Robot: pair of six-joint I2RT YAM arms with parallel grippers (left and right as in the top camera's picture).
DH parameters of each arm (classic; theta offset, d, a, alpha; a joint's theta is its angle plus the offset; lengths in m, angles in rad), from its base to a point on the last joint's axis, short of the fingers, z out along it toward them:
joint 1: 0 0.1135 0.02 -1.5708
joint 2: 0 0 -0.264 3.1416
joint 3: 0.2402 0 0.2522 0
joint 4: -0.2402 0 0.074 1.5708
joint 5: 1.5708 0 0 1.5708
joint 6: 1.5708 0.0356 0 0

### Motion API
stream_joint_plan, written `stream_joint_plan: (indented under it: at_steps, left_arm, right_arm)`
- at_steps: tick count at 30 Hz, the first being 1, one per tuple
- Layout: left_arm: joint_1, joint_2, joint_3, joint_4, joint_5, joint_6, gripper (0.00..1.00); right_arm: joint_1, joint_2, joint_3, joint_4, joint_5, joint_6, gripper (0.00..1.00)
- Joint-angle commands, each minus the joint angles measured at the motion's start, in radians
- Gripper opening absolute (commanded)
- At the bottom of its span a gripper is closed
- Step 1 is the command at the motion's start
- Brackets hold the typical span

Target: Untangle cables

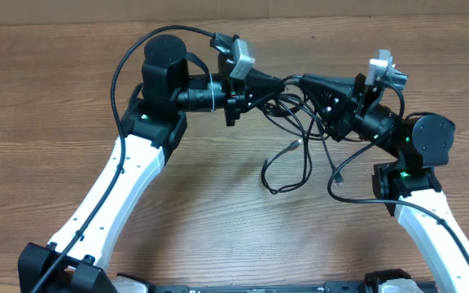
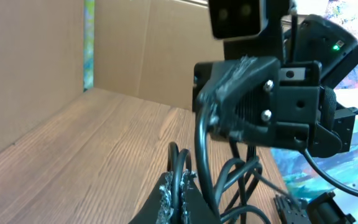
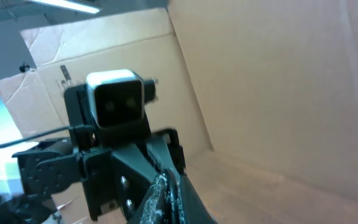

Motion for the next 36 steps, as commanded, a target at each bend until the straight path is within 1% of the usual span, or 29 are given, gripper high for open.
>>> stream_joint_plan:
  at_steps: [1, 6, 12, 15, 17, 19, 22, 24, 26, 29, 31, 33, 35, 36]
  left_arm:
    - [-0.007, -0.014, 0.010, -0.014, 0.010, 0.038, 0.04]
    - [-0.006, -0.013, 0.010, -0.026, 0.006, 0.045, 0.04]
    - [0.016, -0.013, 0.010, -0.005, -0.050, 0.035, 0.04]
    - [0.041, -0.013, 0.010, 0.017, -0.153, -0.062, 0.04]
    - [0.061, -0.013, 0.010, 0.023, -0.245, -0.140, 0.04]
    - [0.076, -0.013, 0.010, 0.023, -0.312, -0.192, 0.04]
    - [0.099, -0.013, 0.010, 0.035, -0.383, -0.274, 0.04]
    - [0.113, -0.013, 0.010, 0.058, -0.384, -0.306, 0.04]
    - [0.122, -0.013, 0.010, 0.094, -0.380, -0.337, 0.04]
    - [0.126, -0.013, 0.010, 0.154, -0.373, -0.369, 0.04]
    - [0.125, -0.013, 0.010, 0.195, -0.351, -0.370, 0.04]
    - [0.124, -0.013, 0.010, 0.224, -0.331, -0.387, 0.04]
    - [0.124, -0.013, 0.010, 0.248, -0.309, -0.391, 0.04]
    - [0.124, -0.013, 0.010, 0.256, -0.298, -0.392, 0.04]
  right_arm:
    - [0.001, -0.005, 0.016, 0.038, 0.056, 0.008, 0.04]
    - [0.001, -0.005, 0.016, 0.052, 0.073, 0.008, 0.04]
    - [-0.003, -0.005, 0.016, -0.032, 0.072, 0.008, 0.04]
    - [-0.005, -0.005, 0.016, -0.073, 0.052, 0.007, 0.04]
    - [-0.005, -0.005, 0.016, -0.074, 0.011, 0.007, 0.04]
    - [-0.005, -0.005, 0.016, -0.074, -0.024, 0.006, 0.04]
    - [-0.005, -0.005, 0.016, -0.090, -0.107, -0.026, 0.04]
    - [-0.005, -0.005, 0.016, -0.125, -0.168, -0.067, 0.04]
    - [-0.005, -0.005, 0.016, -0.201, -0.210, -0.120, 0.04]
    - [-0.005, -0.005, 0.016, -0.366, -0.210, -0.204, 0.04]
    - [-0.005, -0.005, 0.016, -0.427, -0.208, -0.240, 0.04]
    - [-0.005, -0.005, 0.016, -0.457, -0.209, -0.260, 0.09]
    - [-0.005, -0.005, 0.016, -0.462, -0.208, -0.260, 0.18]
    - [-0.005, -0.005, 0.016, -0.460, -0.199, -0.260, 0.27]
